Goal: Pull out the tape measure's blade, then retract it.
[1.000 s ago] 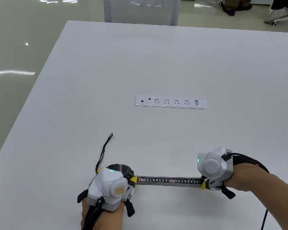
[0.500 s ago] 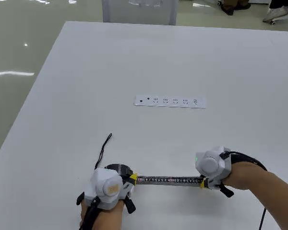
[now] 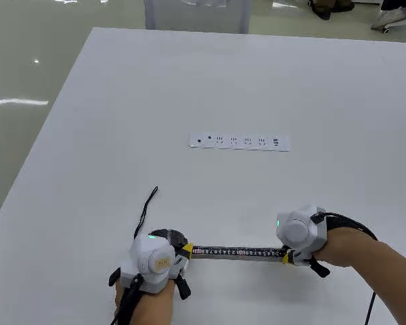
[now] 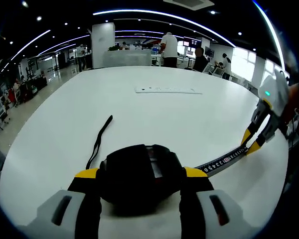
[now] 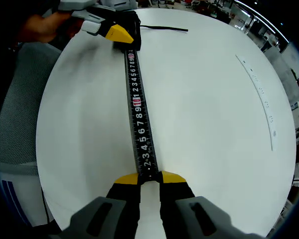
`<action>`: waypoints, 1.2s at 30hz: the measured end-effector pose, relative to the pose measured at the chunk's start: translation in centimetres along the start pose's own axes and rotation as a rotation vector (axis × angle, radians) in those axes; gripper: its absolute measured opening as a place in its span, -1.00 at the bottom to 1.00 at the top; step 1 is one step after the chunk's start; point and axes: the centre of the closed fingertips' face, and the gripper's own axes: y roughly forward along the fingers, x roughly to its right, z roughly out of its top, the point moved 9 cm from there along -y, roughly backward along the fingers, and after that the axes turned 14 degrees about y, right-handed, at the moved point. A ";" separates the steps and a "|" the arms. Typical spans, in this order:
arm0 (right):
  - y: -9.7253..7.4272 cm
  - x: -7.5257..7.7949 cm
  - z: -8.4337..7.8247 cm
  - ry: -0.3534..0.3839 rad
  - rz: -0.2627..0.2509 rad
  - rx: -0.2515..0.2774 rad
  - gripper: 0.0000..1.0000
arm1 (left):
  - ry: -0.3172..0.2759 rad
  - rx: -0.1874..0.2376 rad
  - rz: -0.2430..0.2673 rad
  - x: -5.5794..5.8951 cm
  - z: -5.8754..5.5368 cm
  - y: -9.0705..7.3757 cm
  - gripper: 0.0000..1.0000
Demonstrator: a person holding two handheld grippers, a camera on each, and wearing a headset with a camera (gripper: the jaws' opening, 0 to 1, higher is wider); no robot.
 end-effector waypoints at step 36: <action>0.4 -0.4 1.1 -0.001 0.016 0.040 -0.74 | 0.009 0.003 -0.052 -0.2 0.0 -0.3 0.16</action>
